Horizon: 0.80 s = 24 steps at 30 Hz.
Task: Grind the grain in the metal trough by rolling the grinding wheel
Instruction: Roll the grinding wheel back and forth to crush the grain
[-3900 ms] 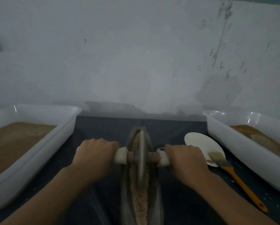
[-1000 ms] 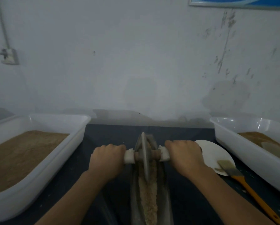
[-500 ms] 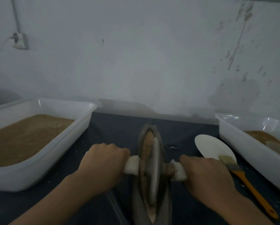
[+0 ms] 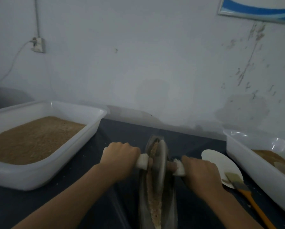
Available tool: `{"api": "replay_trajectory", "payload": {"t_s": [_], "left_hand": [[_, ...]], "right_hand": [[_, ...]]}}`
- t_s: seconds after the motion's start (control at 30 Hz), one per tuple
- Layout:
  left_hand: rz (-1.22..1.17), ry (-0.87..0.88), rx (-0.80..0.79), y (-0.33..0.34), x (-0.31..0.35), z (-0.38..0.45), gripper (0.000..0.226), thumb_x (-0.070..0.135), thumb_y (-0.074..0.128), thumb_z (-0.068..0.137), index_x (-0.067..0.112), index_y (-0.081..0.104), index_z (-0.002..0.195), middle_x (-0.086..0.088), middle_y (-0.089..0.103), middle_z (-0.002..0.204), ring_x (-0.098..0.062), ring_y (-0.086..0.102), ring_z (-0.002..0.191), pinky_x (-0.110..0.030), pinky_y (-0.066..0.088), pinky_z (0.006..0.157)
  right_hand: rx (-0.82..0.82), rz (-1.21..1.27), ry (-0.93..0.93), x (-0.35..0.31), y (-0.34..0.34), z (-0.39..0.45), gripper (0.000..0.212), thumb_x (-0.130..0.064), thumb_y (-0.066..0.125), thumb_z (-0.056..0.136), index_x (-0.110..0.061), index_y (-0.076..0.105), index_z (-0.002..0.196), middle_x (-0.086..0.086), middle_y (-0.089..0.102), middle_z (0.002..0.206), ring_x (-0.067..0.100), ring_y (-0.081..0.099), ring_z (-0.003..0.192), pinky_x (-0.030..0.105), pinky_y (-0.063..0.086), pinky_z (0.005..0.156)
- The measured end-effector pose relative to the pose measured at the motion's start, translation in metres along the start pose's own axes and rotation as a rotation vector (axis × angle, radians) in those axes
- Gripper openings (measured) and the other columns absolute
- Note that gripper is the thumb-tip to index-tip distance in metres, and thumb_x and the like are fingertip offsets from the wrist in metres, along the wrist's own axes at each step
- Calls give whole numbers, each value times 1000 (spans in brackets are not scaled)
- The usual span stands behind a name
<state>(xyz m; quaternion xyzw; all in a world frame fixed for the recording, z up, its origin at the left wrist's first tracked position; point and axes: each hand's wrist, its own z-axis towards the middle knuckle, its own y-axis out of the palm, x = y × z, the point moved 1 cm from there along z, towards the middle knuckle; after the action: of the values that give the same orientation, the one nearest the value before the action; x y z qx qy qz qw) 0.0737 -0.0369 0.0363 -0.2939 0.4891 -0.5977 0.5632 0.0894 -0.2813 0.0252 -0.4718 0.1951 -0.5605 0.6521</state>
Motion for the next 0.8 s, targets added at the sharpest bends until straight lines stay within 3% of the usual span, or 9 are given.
{"api": "replay_trajectory", "payload": {"t_s": [0.07, 0.17, 0.23, 0.33, 0.47, 0.63, 0.73, 0.8], "left_hand": [[-28, 13, -20, -9, 3, -22, 23, 32, 62, 81, 30, 40, 84, 6, 54, 79, -19, 47, 66, -31, 31, 60], [-70, 29, 4, -20, 5, -49, 31, 36, 62, 79, 34, 32, 81, 10, 41, 72, -14, 42, 64, -30, 29, 58], [-83, 34, 9, -21, 3, -55, 36, 41, 63, 77, 35, 28, 80, 11, 43, 72, -12, 39, 62, -29, 26, 56], [-91, -2, -20, -8, -1, -42, 35, 45, 62, 77, 36, 29, 81, 10, 54, 80, -13, 38, 63, -30, 27, 56], [-86, -57, 8, 20, -7, -5, 25, 40, 61, 78, 32, 38, 80, 6, 59, 79, -19, 54, 67, -30, 32, 58], [-92, -81, 36, 29, -12, 19, 23, 37, 60, 79, 31, 38, 79, 2, 63, 84, -24, 60, 75, -31, 34, 59], [-61, -36, 0, 17, -6, 8, 20, 36, 60, 80, 29, 42, 82, 3, 61, 84, -22, 59, 73, -31, 36, 60], [-45, 9, -50, 4, -3, -6, 17, 36, 61, 80, 30, 45, 83, 5, 58, 81, -19, 53, 67, -31, 36, 59]], "right_hand": [[65, 27, -45, -4, -17, -22, 53, -25, 87, 35, -26, 40, 60, -3, 45, 45, 16, 43, 33, 22, 17, 35], [86, 48, -75, -6, -32, -44, 62, -21, 86, 33, -28, 32, 61, -5, 41, 45, 15, 40, 32, 28, 29, 29], [62, 24, -73, -6, -36, -46, 63, -21, 87, 29, -29, 33, 60, -6, 41, 44, 13, 41, 32, 27, 30, 30], [8, 21, -74, -6, -28, -35, 47, -22, 85, 40, -26, 43, 62, -5, 48, 49, 15, 46, 37, 28, 33, 33], [-44, -144, -23, -2, -4, 9, 19, -32, 63, 76, -30, 46, 84, -5, 62, 78, 16, 59, 66, 28, 33, 50], [-67, -172, 13, -1, 8, 39, 17, -25, 64, 75, -25, 49, 82, -4, 60, 75, 20, 58, 64, 28, 28, 48], [-66, -90, 7, 0, 2, 19, 22, -33, 66, 76, -28, 48, 87, -5, 61, 79, 16, 59, 67, 27, 34, 51], [-43, -45, -32, -3, -8, -2, 31, -37, 76, 66, -28, 50, 81, -5, 59, 69, 13, 56, 56, 25, 30, 45]]}}
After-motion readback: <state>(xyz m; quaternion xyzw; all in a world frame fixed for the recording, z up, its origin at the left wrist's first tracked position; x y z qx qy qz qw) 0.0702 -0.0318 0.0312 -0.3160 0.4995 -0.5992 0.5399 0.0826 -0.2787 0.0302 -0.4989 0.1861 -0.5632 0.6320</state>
